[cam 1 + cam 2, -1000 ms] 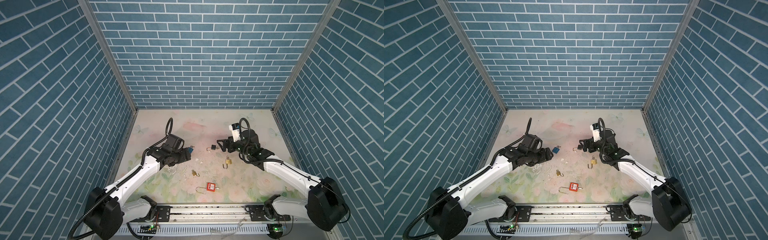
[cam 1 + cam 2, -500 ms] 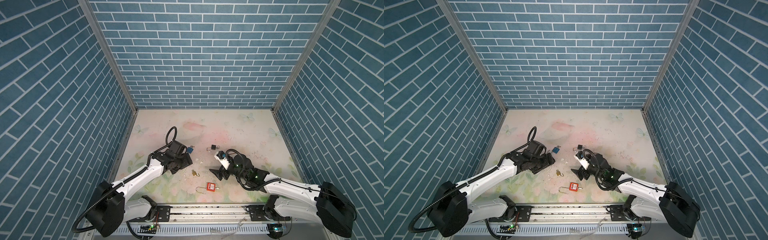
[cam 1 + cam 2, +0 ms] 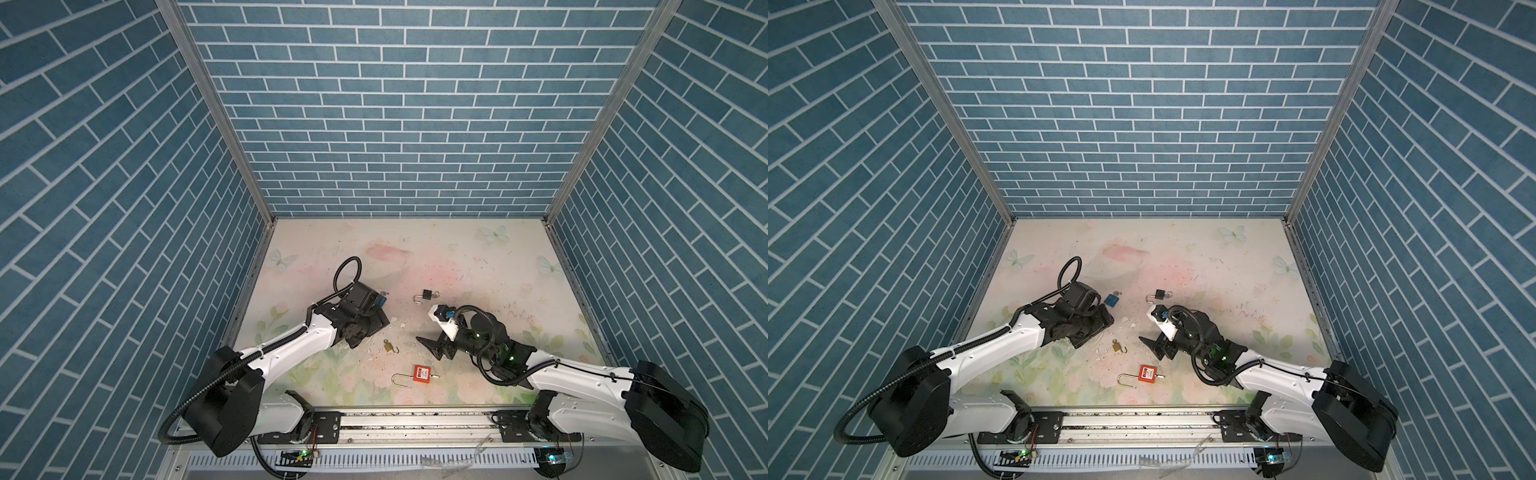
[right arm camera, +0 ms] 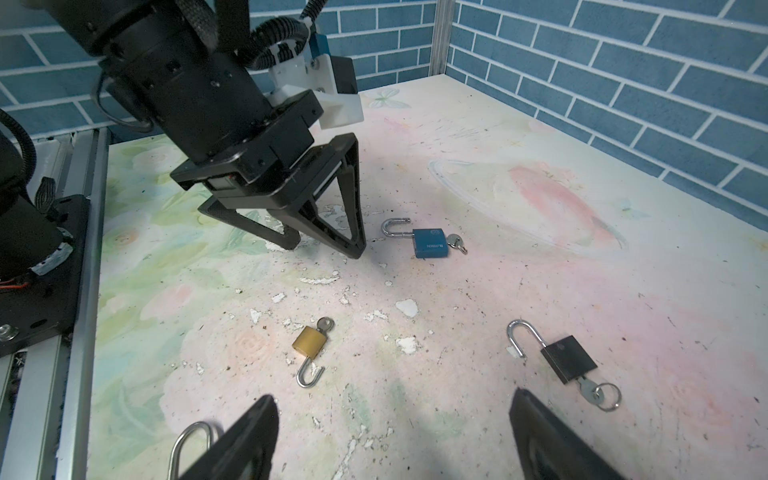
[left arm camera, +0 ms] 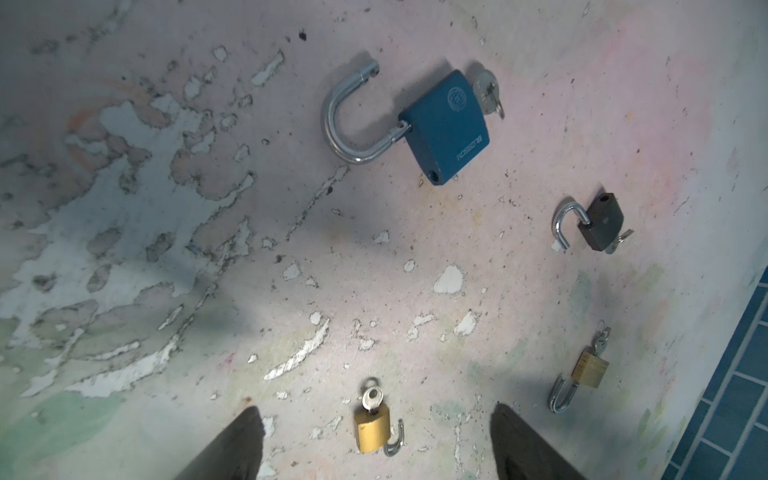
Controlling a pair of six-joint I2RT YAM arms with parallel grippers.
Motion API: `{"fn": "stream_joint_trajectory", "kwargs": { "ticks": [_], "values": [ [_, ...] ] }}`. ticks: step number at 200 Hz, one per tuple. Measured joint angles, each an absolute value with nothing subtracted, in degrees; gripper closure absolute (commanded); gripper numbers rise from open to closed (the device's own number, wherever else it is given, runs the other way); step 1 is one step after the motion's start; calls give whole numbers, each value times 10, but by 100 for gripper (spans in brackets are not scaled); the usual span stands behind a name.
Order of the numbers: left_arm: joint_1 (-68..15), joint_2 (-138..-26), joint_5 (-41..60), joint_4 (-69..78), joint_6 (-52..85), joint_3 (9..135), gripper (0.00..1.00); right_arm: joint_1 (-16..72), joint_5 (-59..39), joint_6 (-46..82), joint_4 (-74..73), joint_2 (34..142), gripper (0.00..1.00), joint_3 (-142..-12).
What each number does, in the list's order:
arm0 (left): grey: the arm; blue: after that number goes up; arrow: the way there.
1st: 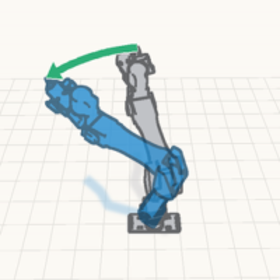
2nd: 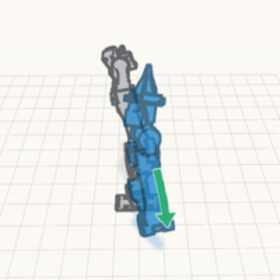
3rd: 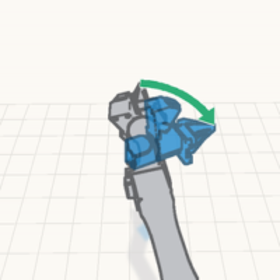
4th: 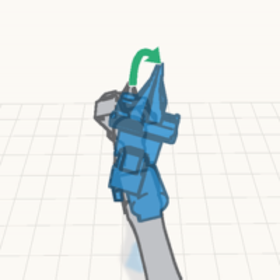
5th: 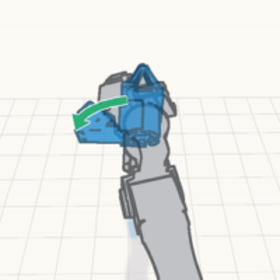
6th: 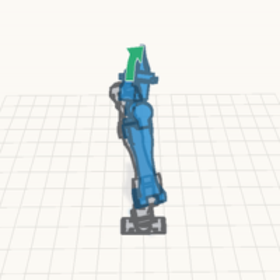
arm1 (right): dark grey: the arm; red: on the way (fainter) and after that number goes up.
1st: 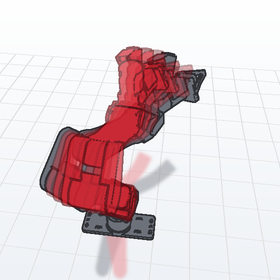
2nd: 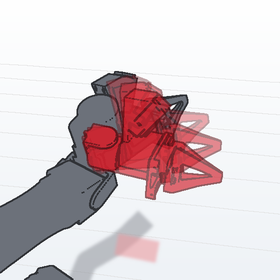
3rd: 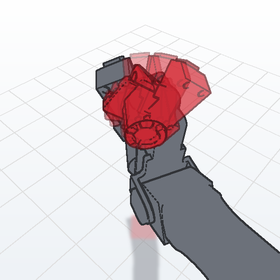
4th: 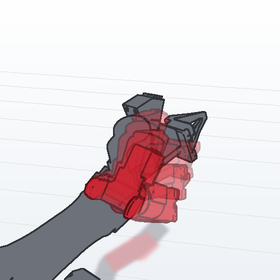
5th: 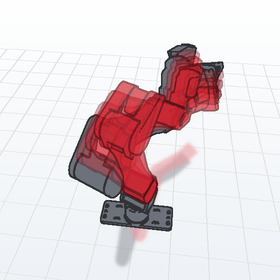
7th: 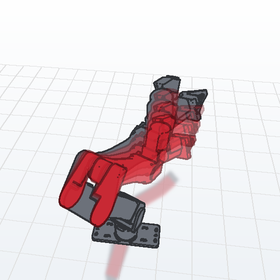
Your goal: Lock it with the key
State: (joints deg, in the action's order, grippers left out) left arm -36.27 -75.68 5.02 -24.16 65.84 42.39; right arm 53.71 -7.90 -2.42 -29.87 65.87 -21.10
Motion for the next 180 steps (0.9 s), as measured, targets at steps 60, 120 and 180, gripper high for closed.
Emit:
{"fn": "stream_joint_trajectory", "kwargs": {
  "ticks": [60,120,180],
  "values": [
    [-371,-777,39,-232,687,425,13,538,-58,-24,-318,684,15,-208],
    [-364,-889,30,-197,666,497,13,540,-52,-24,-349,713,16,-201],
    [-341,-978,18,-181,633,556,13,540,-53,-24,-368,730,16,-201]
  ]
}}
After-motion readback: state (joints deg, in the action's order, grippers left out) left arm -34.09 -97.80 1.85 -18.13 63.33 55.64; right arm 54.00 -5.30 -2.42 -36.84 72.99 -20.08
